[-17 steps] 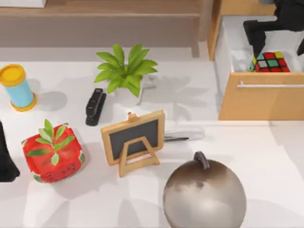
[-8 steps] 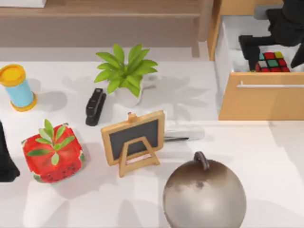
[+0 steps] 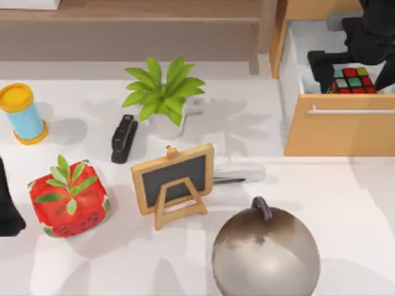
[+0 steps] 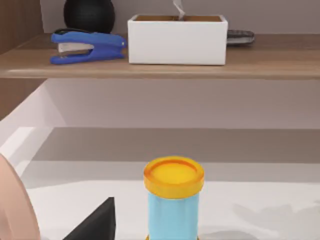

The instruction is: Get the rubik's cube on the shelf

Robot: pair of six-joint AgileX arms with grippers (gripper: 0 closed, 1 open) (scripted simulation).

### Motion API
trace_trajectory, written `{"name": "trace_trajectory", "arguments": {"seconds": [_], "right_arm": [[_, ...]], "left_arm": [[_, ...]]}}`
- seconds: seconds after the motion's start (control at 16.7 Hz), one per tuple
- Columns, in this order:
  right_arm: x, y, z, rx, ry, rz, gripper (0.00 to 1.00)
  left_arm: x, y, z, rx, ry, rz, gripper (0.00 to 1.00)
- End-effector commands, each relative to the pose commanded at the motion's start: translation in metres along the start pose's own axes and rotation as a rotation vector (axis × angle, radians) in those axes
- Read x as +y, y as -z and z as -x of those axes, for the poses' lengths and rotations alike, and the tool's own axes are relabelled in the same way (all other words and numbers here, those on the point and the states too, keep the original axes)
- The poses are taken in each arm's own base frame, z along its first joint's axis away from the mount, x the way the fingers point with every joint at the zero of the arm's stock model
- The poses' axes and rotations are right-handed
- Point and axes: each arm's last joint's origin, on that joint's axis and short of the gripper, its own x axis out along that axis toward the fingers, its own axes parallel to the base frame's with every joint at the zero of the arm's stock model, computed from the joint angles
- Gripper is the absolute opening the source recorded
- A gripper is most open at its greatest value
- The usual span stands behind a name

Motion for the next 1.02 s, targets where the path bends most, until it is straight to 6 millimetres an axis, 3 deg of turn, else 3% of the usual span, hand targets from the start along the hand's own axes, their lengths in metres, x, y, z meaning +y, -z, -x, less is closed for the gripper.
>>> {"name": "trace_trajectory", "arguments": {"seconds": [0.78, 1.02], "right_arm": [[0.0000, 0.0000, 0.0000, 0.000, 0.000, 0.000, 0.02], [0.0000, 0.0000, 0.0000, 0.000, 0.000, 0.000, 0.00]], "left_arm": [[0.0000, 0.0000, 0.0000, 0.000, 0.000, 0.000, 1.00], [0.0000, 0.0000, 0.0000, 0.000, 0.000, 0.000, 1.00]]}}
